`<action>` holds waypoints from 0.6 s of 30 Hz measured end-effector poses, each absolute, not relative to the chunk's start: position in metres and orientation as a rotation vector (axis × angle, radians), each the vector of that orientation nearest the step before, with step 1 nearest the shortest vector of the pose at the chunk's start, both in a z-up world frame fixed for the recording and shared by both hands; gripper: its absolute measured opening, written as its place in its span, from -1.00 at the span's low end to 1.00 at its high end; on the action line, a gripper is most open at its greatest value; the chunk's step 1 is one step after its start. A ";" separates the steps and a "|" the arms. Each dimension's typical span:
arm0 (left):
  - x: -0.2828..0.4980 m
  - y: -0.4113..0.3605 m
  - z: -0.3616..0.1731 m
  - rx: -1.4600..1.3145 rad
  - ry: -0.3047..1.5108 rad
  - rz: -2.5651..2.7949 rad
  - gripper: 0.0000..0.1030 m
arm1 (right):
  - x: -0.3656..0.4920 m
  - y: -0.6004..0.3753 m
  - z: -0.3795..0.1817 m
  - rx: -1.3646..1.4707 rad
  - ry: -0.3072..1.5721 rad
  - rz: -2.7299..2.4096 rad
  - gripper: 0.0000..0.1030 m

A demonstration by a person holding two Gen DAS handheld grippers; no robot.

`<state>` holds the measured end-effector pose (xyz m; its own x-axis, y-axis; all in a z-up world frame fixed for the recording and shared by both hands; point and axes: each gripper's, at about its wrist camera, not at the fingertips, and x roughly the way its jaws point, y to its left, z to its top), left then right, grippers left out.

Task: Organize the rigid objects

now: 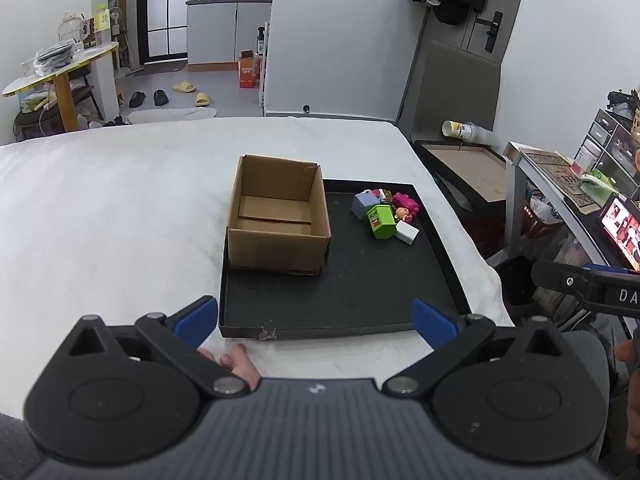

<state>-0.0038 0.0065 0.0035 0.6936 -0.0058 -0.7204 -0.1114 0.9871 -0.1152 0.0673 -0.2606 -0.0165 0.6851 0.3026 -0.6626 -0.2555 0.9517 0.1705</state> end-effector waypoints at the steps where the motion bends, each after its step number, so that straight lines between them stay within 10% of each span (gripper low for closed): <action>1: -0.004 0.007 0.003 -0.154 0.803 0.059 0.99 | 0.062 -0.257 -0.016 0.059 0.748 0.311 1.00; 18: -0.003 0.011 0.005 -0.166 0.806 0.069 0.99 | 0.059 -0.255 -0.016 0.048 0.749 0.314 1.00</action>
